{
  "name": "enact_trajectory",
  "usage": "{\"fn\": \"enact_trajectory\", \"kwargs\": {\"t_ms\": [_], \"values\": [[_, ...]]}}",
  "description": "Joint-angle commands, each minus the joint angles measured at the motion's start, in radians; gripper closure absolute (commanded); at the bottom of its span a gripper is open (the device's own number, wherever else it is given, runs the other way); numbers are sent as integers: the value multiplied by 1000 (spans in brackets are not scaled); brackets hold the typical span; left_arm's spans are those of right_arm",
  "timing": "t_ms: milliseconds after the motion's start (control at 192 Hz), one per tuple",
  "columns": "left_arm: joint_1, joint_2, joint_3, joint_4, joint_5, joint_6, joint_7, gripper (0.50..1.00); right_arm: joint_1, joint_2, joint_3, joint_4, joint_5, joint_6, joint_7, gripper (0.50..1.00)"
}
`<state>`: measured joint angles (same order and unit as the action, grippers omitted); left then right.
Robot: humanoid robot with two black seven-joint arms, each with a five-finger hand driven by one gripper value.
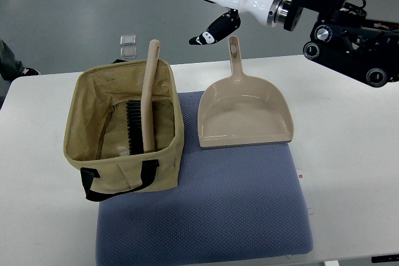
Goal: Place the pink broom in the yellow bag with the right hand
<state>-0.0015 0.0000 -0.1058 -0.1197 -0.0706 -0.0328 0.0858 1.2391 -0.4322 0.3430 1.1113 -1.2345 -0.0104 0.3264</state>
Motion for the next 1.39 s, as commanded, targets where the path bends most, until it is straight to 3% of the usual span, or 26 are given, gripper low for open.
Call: {"fn": "enact_trajectory", "kwargs": {"t_ms": [0, 157, 365, 704, 757, 840, 1388], "values": [[0, 0, 0, 0, 0, 1, 0, 500, -128, -20, 183, -1, 118, 75, -10, 644], [0, 0, 0, 0, 0, 1, 0, 500, -273, -22, 378, -2, 220, 132, -13, 644], [0, 0, 0, 0, 0, -1, 0, 500, -455, -22, 541, -25, 513, 136, -15, 644], [0, 0, 0, 0, 0, -1, 0, 500, -540, 35, 650, -191, 848, 136, -10, 640], [0, 0, 0, 0, 0, -1, 0, 500, -556, 49, 657, -206, 895, 136, -10, 593], [0, 0, 0, 0, 0, -1, 0, 500, -578, 73, 665, -220, 951, 135, -7, 579], [0, 0, 0, 0, 0, -1, 0, 500, -661, 139, 660, -243, 957, 136, -3, 572]]}}
